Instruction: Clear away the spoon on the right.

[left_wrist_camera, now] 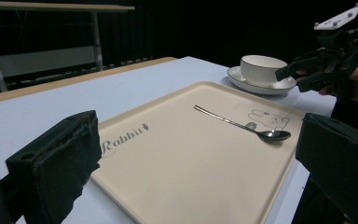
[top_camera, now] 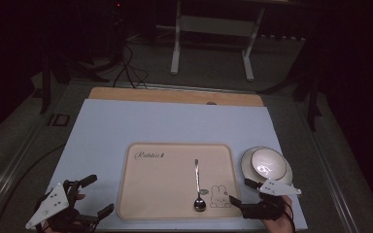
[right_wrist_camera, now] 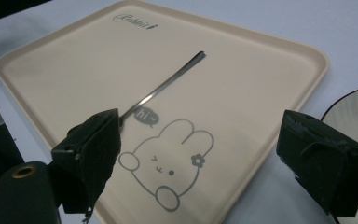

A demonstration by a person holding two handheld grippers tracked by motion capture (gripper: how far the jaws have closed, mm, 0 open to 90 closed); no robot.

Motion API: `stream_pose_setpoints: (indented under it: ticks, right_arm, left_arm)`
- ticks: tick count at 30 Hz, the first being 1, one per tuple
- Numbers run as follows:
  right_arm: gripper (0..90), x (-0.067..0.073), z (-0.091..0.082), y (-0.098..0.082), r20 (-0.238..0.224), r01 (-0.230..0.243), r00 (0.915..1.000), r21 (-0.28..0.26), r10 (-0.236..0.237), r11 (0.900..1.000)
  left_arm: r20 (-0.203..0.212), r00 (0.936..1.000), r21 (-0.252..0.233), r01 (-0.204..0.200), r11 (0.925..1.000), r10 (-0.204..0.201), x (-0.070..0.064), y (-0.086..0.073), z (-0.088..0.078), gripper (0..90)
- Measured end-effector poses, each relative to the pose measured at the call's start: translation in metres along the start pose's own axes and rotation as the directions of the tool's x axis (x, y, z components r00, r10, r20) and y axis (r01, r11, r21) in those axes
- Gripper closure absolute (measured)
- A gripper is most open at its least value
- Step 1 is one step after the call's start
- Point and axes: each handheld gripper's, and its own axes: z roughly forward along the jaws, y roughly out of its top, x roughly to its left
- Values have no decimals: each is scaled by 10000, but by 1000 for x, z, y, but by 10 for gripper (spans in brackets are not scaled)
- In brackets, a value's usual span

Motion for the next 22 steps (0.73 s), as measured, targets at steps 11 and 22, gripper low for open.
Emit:
stream_pose_setpoints:
  ticks: [11,22]
  right_arm:
    - [136,-1,5,-4,-39,54,10000,234,-54,9997]
    - [137,-2,4,-5,-74,21,10000,160,-20,9999]
  left_arm:
    - [28,10000,-19,-9,10000,9,0,0,0,0]
    - [40,10000,-26,-10,10000,10,0,0,0,0]
